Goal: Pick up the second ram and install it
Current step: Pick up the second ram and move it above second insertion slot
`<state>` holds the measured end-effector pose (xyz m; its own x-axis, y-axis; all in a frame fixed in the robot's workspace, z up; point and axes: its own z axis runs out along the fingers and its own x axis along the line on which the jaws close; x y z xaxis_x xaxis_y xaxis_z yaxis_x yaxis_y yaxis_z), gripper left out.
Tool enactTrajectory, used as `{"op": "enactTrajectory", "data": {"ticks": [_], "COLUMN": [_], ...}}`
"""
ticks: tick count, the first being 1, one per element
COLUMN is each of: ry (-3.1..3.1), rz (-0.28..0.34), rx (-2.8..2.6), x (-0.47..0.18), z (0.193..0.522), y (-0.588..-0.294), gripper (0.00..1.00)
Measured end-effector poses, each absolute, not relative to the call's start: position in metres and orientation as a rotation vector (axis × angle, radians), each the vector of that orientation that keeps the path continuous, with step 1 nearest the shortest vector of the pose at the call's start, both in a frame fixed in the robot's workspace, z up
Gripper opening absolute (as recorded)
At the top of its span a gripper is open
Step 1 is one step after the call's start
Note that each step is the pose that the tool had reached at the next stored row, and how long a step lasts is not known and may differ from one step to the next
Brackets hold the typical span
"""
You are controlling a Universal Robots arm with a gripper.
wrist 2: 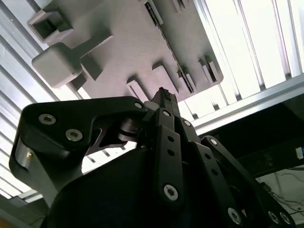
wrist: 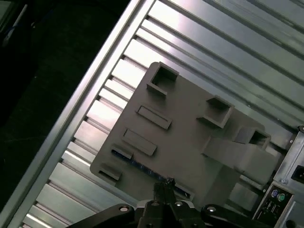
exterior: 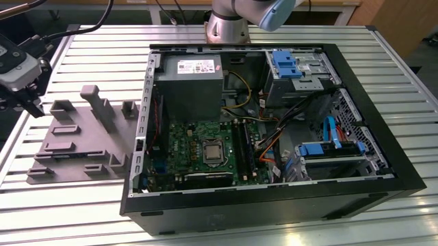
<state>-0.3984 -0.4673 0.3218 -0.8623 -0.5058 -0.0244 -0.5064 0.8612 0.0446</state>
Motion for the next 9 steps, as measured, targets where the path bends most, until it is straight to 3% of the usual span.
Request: {"op": "enactTrajectory", "data": {"ticks": [9], "ry": [2.961], "rz": [0.078], "rx": [-1.02], "x": [-0.3986], "z": [0.3218], "y": [-0.4673], "gripper": [0.11]}}
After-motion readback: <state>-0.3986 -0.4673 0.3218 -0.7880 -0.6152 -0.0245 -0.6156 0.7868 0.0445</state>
